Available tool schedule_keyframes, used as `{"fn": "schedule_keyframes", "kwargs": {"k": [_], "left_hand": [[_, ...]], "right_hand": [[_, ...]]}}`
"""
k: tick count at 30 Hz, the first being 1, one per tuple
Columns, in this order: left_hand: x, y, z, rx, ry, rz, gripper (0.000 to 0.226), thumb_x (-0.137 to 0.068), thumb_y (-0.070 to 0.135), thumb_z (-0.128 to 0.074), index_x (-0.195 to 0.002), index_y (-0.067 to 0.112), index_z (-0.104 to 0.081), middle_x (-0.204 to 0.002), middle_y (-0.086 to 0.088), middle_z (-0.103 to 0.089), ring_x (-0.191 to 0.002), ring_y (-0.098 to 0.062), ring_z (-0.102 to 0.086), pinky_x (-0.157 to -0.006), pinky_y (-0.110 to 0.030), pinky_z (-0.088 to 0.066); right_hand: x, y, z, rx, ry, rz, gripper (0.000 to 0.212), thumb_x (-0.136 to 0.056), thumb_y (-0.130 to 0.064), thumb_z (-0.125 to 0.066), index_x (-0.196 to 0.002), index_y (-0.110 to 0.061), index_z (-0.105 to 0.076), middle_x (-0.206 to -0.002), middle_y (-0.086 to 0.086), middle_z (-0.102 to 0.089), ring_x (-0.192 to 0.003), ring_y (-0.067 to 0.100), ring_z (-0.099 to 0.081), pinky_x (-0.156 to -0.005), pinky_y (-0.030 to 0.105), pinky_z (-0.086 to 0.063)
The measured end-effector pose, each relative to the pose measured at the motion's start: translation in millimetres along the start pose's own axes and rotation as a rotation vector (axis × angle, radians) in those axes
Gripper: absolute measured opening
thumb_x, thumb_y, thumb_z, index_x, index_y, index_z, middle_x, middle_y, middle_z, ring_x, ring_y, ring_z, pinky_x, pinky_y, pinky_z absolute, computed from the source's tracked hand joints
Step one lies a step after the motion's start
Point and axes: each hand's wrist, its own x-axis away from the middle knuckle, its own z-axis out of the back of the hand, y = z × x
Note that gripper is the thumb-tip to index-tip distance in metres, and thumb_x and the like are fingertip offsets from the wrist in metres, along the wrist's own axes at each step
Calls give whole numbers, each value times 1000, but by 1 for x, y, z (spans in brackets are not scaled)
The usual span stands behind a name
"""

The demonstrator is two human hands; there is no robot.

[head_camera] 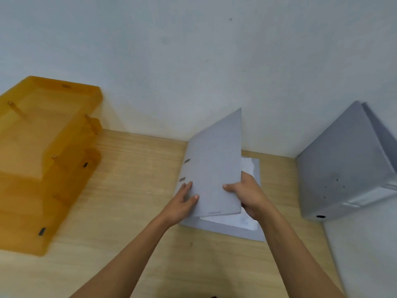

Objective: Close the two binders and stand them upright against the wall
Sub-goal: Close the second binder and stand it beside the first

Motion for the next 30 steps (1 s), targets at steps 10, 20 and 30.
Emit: {"fn": "schedule_keyframes", "kwargs": {"k": [10,20,30], "left_hand": [[-28,-11,-44,-9,184,120,88,-85,33,-79,-156,15,-31,-144,5,-49,-133,-21,-52,-104,-28,-40],[-42,-15,-63,-7,161,185,124,-50,59,-78,-157,20,-27,-143,3,-51,-117,-16,-53,-96,-30,-42],[-41,-21,-70,-29,189,173,123,-48,59,-76,-156,26,-28,-136,11,-50,-118,-13,-52,-96,-29,-41]], "right_hand": [[-19,113,111,-64,170,-204,49,-77,11,-70,-123,-4,-64,-119,14,-73,-105,32,-71,-99,51,-54],[-56,136,96,606,148,-123,86,-88,-23,-65,-160,-26,-20,-169,14,-8,-153,35,-17,-122,38,-20],[-70,141,65,707,-86,-150,80,-96,-42,-55,-160,-35,-9,-169,0,17,-155,36,14,-119,64,-13]]}}
